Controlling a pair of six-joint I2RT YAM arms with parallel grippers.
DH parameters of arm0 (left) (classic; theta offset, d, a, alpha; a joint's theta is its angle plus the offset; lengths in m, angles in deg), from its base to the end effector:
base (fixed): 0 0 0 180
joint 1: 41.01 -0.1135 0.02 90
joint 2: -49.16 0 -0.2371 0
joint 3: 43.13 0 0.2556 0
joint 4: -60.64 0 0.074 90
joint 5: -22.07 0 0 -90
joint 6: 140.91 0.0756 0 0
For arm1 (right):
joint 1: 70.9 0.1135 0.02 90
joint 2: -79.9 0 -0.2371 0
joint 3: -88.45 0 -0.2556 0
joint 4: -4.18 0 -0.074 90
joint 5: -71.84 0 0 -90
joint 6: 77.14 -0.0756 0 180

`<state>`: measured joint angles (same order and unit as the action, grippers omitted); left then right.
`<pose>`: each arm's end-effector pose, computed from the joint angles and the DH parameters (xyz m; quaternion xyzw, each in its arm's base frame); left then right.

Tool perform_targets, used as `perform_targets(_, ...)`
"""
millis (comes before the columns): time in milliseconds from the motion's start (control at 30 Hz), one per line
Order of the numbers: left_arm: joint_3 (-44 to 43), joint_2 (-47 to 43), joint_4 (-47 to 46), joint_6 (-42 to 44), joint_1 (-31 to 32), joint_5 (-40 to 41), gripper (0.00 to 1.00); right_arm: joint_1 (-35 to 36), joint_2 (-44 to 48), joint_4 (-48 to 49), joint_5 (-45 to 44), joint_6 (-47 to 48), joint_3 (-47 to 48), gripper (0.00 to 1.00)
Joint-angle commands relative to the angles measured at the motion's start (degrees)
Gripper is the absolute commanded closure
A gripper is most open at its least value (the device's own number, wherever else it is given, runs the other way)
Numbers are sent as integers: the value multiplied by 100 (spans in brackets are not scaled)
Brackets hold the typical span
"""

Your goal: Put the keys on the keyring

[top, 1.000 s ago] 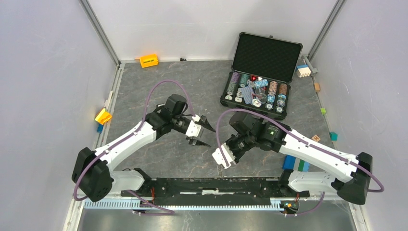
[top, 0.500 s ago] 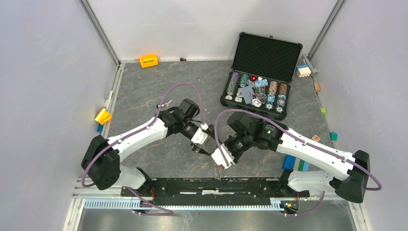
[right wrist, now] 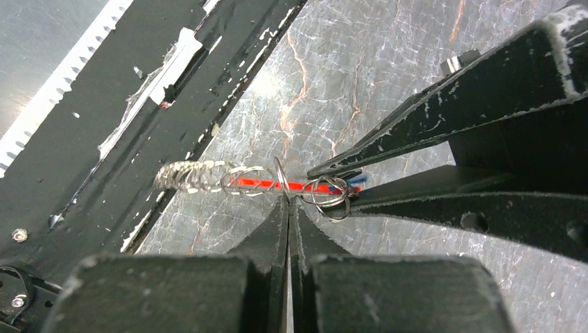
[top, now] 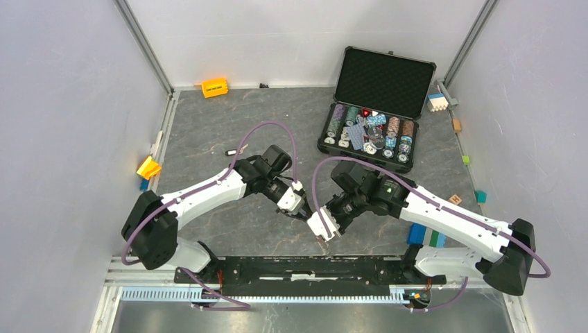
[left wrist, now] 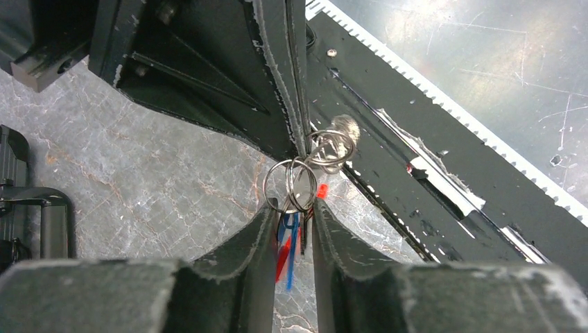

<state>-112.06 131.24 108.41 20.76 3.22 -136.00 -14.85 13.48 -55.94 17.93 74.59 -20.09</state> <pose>0.1560 -0.2497 0.2008 0.7545 0.3066 -0.4770 0.3306 0.1066 0.2381 0.2425 -0.8246 0.3891 0.2810 0.2996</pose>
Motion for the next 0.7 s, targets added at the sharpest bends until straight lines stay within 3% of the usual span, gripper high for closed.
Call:
perform_targets(0,-125,-225,26,203,21,-181,73,-67,173,225,137,-7,8,100)
perform_targets(233,-199,-188,25,102,24,-182,97,-79,180,239,83,-38,-28,100)
perform_targets(667,-273,-110,28,-159,-6,-510,98,-86,291,202,25,103,-173,100)
